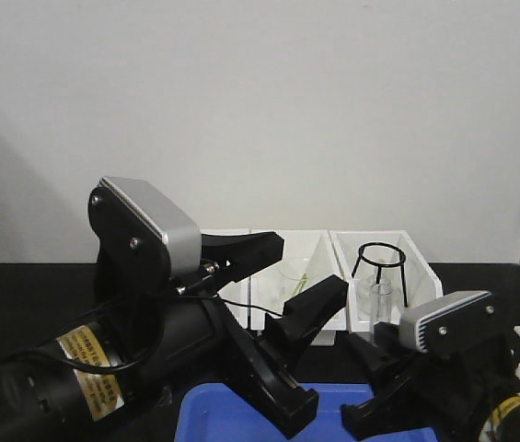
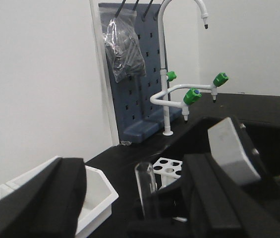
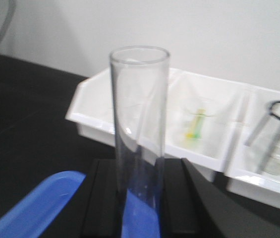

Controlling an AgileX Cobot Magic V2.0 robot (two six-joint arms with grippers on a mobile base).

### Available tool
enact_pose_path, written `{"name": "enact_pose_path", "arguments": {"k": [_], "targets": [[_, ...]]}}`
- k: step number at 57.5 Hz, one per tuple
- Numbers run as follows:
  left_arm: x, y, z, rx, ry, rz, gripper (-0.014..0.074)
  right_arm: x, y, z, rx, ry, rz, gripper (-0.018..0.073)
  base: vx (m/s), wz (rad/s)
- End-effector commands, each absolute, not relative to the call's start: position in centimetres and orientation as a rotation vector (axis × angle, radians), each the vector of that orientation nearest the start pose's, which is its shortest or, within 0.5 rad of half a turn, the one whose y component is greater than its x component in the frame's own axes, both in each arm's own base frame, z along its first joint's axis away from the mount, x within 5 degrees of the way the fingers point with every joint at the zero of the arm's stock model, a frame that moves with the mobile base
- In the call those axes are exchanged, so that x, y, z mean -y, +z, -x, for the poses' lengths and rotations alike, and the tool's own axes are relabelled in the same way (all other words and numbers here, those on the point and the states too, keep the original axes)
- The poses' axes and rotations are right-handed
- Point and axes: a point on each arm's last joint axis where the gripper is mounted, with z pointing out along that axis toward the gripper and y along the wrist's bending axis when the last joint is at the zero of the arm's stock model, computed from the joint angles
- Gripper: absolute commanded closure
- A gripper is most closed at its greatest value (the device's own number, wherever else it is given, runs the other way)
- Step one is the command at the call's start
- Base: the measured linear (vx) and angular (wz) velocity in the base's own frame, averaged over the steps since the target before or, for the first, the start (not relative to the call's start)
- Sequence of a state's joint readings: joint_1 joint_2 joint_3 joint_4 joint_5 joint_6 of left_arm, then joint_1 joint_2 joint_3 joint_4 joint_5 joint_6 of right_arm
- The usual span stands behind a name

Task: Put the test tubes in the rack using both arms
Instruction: 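Grasp the test tube with the right gripper and open the left gripper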

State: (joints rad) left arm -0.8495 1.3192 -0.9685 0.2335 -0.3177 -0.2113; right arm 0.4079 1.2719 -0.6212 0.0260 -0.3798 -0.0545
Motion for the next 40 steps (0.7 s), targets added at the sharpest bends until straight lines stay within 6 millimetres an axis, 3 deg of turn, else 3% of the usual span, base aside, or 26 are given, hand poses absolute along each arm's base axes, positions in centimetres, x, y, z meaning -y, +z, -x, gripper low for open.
{"name": "enact_pose_path", "arguments": {"k": [1, 23, 40], "targets": [[22.8, 39.5, -18.8, -1.277, -0.779, -0.647, 0.0078, -8.8, 29.7, -25.4, -1.586, 0.222, 0.285, 0.0567, 0.0, 0.0], [22.8, 39.2, -18.9, -1.305, -0.774, -0.65, 0.0078, 0.6, 30.2, -26.8, -1.563, -0.056, 0.003, 0.0567, 0.0, 0.0], [22.8, 38.5, -19.1, -1.382, -0.742, -0.672, 0.0078, 4.5, 31.0, -26.3, -1.479, -0.187, -0.091, 0.0567, 0.0, 0.0]]}}
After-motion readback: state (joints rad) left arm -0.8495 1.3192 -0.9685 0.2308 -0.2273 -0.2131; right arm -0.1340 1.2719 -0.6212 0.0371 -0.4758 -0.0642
